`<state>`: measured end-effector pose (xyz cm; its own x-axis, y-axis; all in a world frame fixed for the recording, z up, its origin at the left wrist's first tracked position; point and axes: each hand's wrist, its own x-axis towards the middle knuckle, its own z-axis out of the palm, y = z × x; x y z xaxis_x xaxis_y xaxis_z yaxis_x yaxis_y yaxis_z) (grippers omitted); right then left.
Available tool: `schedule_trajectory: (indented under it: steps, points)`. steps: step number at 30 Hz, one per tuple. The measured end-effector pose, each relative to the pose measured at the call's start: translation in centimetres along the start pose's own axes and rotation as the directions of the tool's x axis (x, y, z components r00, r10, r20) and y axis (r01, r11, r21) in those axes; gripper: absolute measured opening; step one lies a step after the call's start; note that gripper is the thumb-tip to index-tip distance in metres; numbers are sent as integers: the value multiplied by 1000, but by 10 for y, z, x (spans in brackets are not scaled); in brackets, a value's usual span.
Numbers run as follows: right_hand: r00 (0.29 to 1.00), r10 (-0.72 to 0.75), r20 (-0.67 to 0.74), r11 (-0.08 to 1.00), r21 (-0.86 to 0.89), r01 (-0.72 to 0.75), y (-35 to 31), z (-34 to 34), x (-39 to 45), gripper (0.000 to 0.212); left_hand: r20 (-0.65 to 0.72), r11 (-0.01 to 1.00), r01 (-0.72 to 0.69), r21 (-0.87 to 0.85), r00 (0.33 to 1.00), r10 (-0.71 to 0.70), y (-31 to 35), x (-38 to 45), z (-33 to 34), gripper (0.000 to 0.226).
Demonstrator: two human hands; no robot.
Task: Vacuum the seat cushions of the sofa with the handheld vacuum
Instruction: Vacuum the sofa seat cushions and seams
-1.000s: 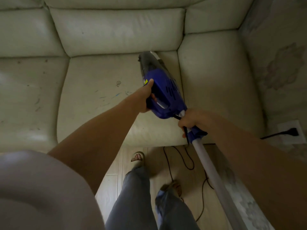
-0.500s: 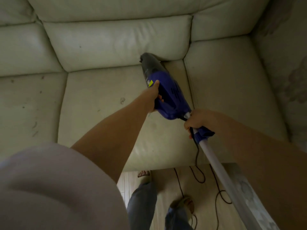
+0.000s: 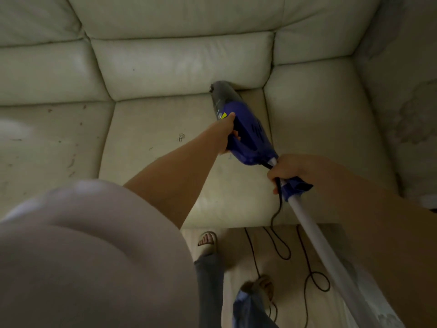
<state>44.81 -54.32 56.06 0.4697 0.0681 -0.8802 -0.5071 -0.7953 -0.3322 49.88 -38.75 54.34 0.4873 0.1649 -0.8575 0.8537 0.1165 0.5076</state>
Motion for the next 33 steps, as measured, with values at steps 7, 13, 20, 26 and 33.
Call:
schedule_trajectory:
  steps: [7,13,20,26,33]
  points:
    - [999,-8,-50,999,-50,5,58,-3,-62,24,28,997,-13,-81,999,15,-47,-50,38,43]
    - [997,48,-63,997,-60,-52,82,14,-84,29,95,999,-28,-27,995,30,-65,-66,53,47]
    - [978,-3,-208,979,-198,-39,89,-2,-72,35,117,994,10,-106,993,2,-79,-53,72,49]
    - [981,4,-192,965,-255,-54,102,11,-82,35,58,985,-9,-173,998,20,-89,-67,74,43]
    - [989,68,-134,953,-284,-104,88,20,-85,22,2,972,-15,-235,1000,16,-99,-81,55,41]
